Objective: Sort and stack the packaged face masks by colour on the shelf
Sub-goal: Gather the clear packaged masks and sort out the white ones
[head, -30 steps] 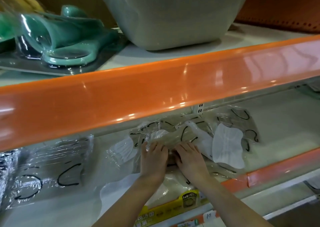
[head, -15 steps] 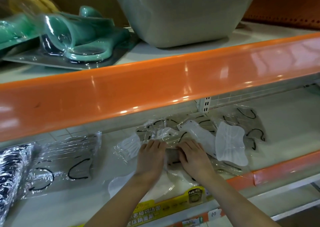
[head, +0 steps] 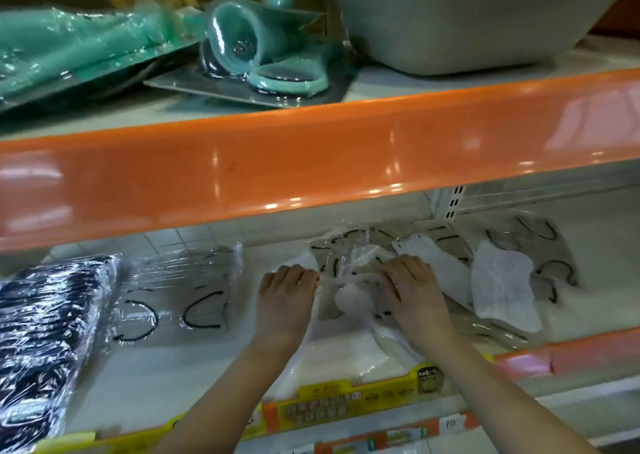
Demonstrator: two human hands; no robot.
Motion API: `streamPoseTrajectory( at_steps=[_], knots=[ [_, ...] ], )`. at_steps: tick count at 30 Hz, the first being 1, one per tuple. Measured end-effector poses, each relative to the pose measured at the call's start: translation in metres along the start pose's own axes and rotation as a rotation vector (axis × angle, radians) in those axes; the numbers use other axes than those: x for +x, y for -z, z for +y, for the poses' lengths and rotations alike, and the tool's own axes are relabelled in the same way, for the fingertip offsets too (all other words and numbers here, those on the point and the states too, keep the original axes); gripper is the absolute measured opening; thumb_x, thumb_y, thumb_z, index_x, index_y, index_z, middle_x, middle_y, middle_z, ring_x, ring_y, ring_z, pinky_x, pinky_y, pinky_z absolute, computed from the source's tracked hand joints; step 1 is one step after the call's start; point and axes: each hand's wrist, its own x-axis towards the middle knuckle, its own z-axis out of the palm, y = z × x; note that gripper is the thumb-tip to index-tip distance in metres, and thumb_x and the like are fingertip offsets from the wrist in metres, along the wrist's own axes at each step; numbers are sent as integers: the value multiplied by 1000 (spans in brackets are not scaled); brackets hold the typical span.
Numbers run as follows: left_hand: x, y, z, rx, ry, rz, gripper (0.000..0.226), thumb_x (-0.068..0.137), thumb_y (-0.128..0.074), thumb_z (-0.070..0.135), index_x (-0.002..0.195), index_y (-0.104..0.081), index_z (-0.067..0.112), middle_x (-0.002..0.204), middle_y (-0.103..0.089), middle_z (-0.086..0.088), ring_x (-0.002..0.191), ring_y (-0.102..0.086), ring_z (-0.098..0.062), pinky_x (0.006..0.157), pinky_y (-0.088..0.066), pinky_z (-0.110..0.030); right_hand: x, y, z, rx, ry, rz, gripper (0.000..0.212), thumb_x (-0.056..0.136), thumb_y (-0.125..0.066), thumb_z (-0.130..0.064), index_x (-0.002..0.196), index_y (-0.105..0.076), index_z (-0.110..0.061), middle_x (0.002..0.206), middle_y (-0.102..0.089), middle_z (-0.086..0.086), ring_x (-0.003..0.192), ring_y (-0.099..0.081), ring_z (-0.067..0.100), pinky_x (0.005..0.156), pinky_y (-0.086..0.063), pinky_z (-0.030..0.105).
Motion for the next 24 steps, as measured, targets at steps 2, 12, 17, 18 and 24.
streamPoseTrajectory(
  at_steps=[2, 12, 17, 18, 24],
  knots=[
    [1, 7, -8, 16, 27, 33, 29, 57, -84, -4, 67, -63, 14, 65, -59, -1, 58, -57, -23, 53, -45, -31, 11, -3, -17, 25, 22, 46, 25, 91, -45, -20, 87, -68, -10, 86, -63, 3, 83, -54, 21, 73, -33, 28],
    [-23, 46, -81, 135, 126, 203, 10, 77, -65, 5, 69, -59, 10, 68, -57, -7, 60, -56, -28, 53, -43, -34, 44, -28, -106, 112, 169, 14, 20, 85, -48, -20, 86, -68, -15, 82, -64, -2, 81, -56, 18, 73, -34, 28],
    [-47, 60, -122, 184, 192, 157, 12, 81, -47, 10, 79, -58, 5, 75, -59, -13, 67, -57, -32, 58, -45, -38, 52, -50, -154, 170, 167, -72, 23, 85, -46, -22, 85, -68, -18, 81, -63, -4, 76, -59, 19, 70, -32, 27],
    [-52, 62, -129, 189, 206, 155, 14, 81, -45, 11, 78, -57, 5, 74, -57, -13, 66, -56, -33, 58, -45, -39, 52, -55, -162, 173, 178, -92, 24, 85, -45, -23, 84, -68, -18, 81, -63, -4, 75, -60, 19, 70, -31, 26],
    [-85, 69, -165, 226, 267, 138, 14, 76, -44, 12, 75, -58, 8, 74, -59, -10, 63, -57, -31, 59, -45, -37, 38, -90, -202, 217, 166, -324, 26, 82, -42, -20, 87, -68, -20, 87, -63, -4, 82, -58, 18, 73, -31, 26]
  ],
)
